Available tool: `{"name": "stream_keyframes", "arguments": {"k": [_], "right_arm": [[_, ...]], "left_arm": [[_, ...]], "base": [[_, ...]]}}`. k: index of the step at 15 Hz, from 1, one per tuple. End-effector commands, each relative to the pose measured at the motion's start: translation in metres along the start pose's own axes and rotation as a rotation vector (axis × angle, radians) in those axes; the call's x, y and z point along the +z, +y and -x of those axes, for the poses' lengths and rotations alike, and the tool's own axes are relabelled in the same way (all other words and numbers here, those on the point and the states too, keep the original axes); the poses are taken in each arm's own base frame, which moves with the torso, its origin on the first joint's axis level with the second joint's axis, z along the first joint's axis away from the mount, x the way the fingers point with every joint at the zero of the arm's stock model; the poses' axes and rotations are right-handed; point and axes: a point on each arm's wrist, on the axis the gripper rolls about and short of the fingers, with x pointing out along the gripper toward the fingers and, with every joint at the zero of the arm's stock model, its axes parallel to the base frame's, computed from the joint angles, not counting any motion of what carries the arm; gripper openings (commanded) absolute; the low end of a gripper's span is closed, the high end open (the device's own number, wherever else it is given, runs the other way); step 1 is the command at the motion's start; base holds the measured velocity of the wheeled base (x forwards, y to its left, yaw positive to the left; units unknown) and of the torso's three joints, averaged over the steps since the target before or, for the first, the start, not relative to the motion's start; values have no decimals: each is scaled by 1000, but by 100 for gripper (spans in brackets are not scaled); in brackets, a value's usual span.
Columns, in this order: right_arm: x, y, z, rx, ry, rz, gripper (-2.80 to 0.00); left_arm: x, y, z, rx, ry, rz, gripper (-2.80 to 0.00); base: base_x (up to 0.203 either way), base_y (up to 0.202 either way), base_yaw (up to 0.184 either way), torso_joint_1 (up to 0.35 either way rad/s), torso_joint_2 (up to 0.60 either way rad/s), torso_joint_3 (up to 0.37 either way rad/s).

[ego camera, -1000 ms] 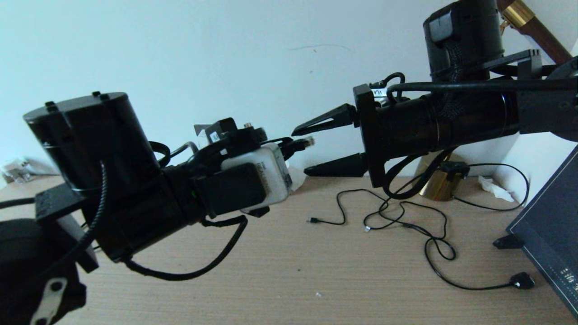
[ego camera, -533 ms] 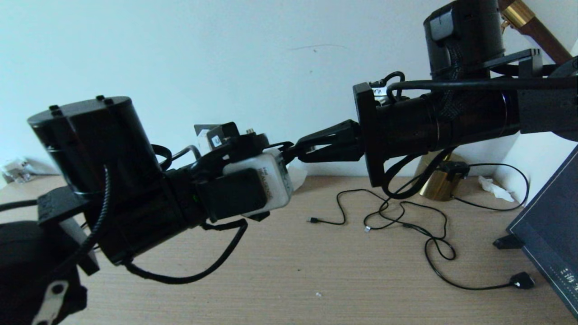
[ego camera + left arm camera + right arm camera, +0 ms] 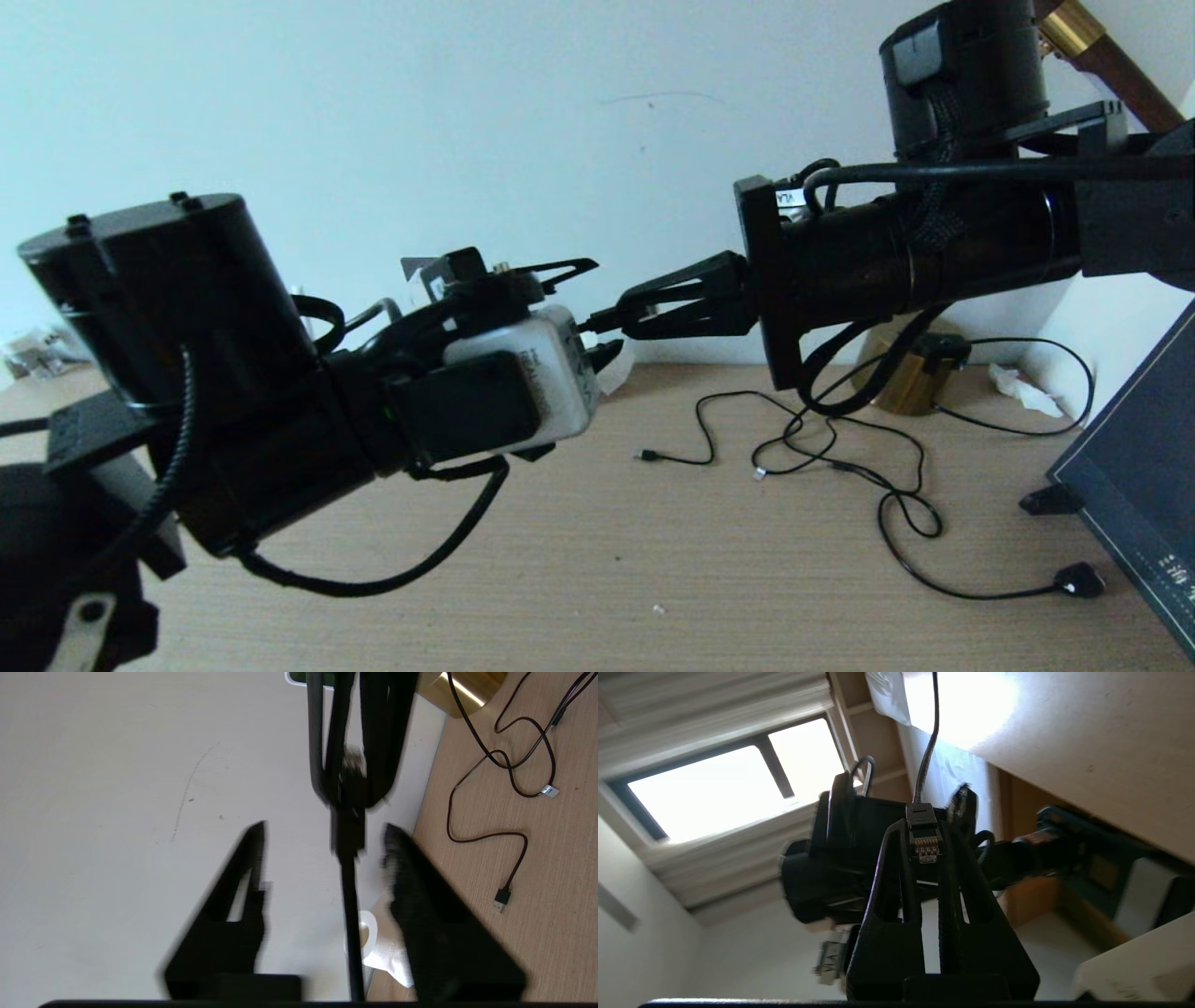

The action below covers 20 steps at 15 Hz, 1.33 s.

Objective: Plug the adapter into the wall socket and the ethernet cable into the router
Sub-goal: Hand it to the other hand

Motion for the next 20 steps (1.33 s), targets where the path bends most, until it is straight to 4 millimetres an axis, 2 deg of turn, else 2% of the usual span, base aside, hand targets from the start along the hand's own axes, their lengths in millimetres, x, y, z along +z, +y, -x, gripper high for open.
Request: {"name": "stream_keyframes", "arguments": {"k": [1,4,16,20], "right_arm": [[2,2,5,9,-6,-41,-280],[1,4,13,26,8,-46,-280],[-2,5,15,36,48,-40,-280],[1,4,31,68,128,-45,-280]], "left_arm": [[4,4,10,16,-13,-8,0],[7,2,18,5,-28,-8,0],[18,5,8,-5,-118,1,0],[20,6,11,-18,-148,26,0]], "base": [[0,0,0,0,0,0],[0,0,0,0,0,0],[0,0,0,0,0,0],[0,0,0,0,0,0]]}}
